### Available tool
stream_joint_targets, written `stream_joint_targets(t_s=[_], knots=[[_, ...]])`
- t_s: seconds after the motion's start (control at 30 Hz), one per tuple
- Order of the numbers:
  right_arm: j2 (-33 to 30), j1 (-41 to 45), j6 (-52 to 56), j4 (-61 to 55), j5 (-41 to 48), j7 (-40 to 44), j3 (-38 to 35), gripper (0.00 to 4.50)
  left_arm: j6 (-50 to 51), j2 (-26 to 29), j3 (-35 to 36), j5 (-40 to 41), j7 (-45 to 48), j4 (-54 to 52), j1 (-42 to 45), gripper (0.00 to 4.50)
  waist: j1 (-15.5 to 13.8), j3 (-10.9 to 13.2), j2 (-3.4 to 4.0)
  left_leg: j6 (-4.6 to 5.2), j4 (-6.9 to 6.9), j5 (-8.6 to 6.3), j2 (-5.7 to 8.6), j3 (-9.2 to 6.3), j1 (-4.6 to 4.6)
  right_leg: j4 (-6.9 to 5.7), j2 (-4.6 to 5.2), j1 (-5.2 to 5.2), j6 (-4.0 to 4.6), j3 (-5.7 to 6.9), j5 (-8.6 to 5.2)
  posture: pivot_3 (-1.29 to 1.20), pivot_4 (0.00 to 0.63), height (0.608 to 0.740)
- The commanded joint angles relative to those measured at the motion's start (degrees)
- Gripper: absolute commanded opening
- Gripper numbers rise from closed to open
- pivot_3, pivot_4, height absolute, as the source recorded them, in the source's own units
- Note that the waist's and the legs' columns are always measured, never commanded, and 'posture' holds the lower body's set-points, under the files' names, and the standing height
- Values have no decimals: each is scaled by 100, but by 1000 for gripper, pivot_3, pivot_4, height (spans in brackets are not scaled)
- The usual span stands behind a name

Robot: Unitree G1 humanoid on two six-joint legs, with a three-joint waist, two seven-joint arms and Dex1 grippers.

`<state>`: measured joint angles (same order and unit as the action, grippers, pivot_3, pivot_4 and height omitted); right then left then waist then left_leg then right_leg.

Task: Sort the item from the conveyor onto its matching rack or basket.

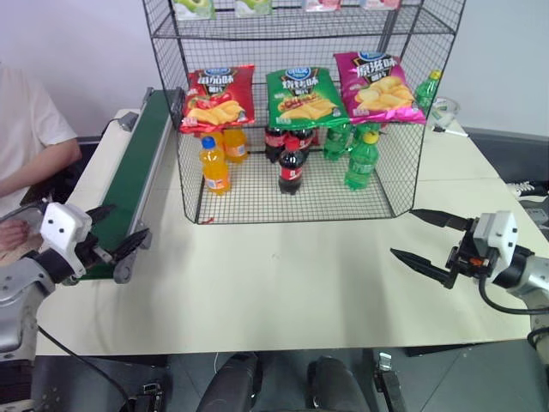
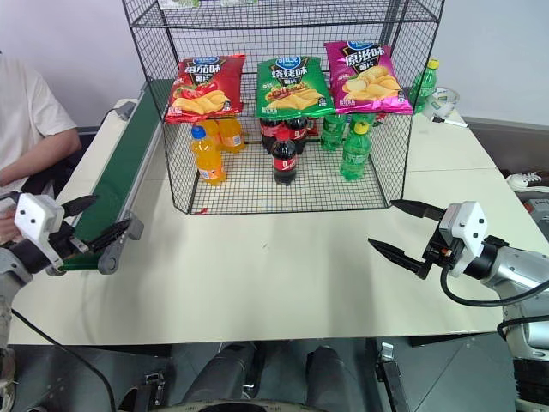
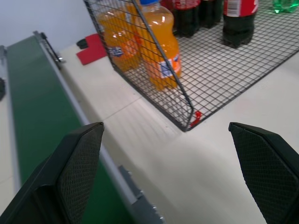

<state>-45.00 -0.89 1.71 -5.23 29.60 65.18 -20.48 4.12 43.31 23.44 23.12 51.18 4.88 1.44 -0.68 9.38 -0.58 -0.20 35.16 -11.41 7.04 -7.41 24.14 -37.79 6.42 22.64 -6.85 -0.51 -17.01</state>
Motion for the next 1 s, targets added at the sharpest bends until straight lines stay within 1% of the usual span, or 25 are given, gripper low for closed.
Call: stream_joint_targets(t_s=[0.03,0.17,0.47,1.0], knots=[[-33,12,-120,-81,4,12,-96,4500,-166,15,58,20,29,-105,54,4478,0,0,0,0,0,0,0,0,0,0,0,0,0,0,0,0,150,740],[-36,-12,-131,-80,-3,19,-92,4500,-184,-2,60,-17,-68,-91,76,4478,0,0,0,0,-1,0,0,0,0,0,0,1,0,0,0,0,150,740],[-39,84,-157,5,-29,29,-43,4500,-31,18,137,190,101,-88,41,4478,0,0,0,0,-1,0,0,0,1,1,0,1,0,0,0,0,150,740],[-4,166,-158,31,-72,18,43,4500,-113,3,143,160,89,-99,-130,4478,-1,1,1,1,-2,-1,0,0,3,5,0,2,1,0,-1,0,150,740]])
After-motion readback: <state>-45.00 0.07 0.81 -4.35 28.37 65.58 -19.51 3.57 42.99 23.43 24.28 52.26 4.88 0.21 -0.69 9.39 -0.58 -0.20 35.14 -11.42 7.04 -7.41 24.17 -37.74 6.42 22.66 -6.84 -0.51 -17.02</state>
